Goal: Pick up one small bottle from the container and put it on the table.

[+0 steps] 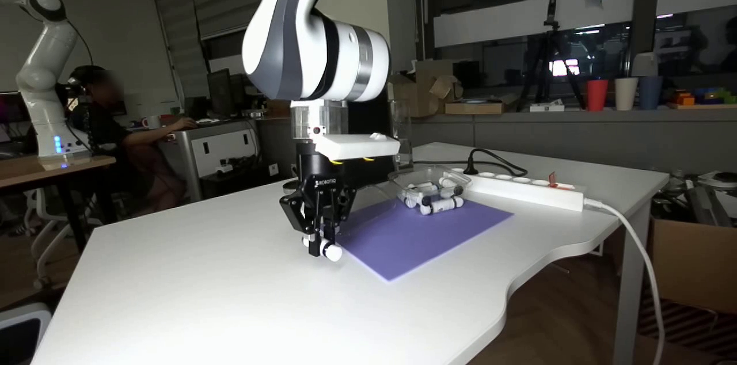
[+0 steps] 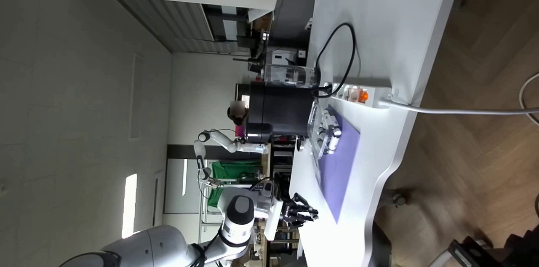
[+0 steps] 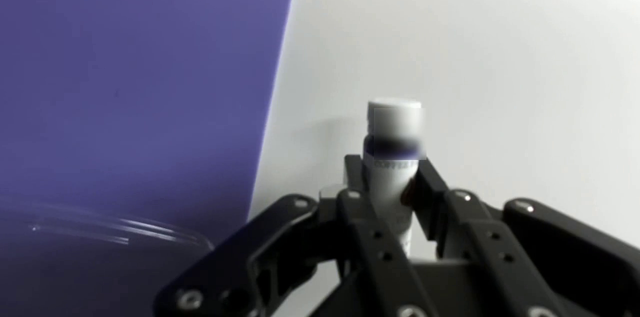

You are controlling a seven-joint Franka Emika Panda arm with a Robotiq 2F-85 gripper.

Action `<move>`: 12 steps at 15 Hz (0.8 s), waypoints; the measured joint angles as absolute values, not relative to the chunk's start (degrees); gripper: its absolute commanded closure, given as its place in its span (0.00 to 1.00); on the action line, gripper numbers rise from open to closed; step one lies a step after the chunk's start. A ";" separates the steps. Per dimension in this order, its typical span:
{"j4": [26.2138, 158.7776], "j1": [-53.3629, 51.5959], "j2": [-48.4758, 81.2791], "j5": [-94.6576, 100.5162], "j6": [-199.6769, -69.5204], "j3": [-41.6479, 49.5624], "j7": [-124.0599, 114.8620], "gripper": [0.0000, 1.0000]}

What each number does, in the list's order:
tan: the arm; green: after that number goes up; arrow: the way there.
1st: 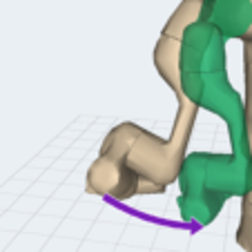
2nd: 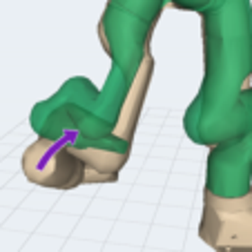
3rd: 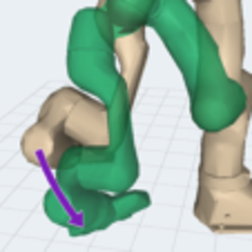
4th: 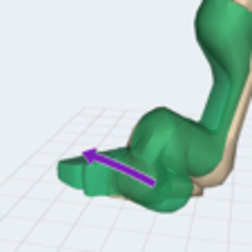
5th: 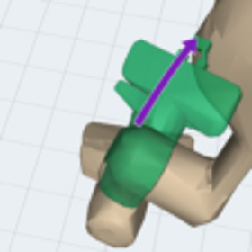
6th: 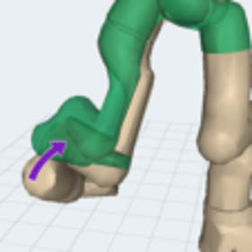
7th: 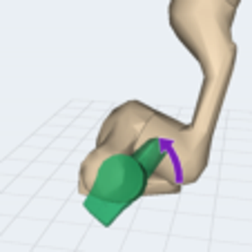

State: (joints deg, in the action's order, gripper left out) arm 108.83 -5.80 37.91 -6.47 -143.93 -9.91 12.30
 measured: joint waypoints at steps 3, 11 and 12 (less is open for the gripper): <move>110.05 -5.57 37.94 -9.09 -148.85 -9.87 8.74 0.93; 111.06 -9.55 39.18 -5.36 -150.98 -4.64 0.46 0.47; 111.06 -9.60 39.25 -5.27 -150.87 -4.62 0.40 0.41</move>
State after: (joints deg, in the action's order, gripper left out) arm 111.06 -9.60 39.25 -5.27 -150.87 -4.62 0.40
